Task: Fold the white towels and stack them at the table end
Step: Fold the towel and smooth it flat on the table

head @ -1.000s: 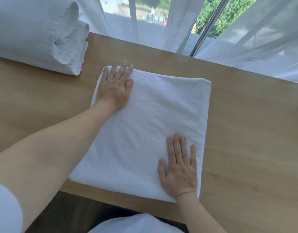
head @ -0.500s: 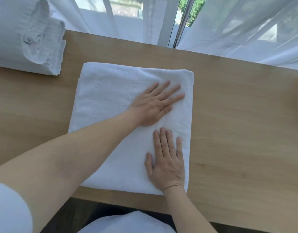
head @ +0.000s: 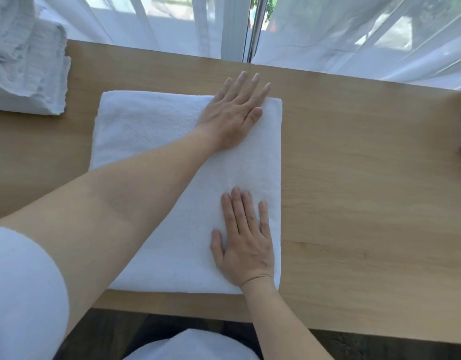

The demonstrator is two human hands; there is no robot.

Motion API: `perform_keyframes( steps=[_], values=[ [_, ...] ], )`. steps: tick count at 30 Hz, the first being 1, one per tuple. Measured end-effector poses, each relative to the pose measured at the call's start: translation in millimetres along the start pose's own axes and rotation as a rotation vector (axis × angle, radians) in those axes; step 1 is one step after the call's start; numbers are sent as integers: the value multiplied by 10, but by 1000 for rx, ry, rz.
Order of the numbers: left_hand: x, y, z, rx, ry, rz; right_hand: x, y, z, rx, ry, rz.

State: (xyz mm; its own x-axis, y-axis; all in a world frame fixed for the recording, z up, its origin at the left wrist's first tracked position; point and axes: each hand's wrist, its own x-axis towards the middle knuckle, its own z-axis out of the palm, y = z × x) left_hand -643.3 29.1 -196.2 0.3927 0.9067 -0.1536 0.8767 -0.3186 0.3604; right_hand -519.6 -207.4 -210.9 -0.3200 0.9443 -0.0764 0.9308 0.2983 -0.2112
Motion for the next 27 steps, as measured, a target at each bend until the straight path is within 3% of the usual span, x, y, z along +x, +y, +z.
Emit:
perform_keyframes(
  steps=[4,10,17,27],
  values=[
    [-929,31,143,-52,27,-27,-4,4,21,25,28,-7],
    [-2798,485,679,55,12,-330,-13,2,29,28,54,-17],
    [-2920,508,710,45,-10,-453,-50,41,41,6,32,-22],
    [-2699,-262,494,81,79,-576,-40,35,72,-4,31,-11]
  ],
)
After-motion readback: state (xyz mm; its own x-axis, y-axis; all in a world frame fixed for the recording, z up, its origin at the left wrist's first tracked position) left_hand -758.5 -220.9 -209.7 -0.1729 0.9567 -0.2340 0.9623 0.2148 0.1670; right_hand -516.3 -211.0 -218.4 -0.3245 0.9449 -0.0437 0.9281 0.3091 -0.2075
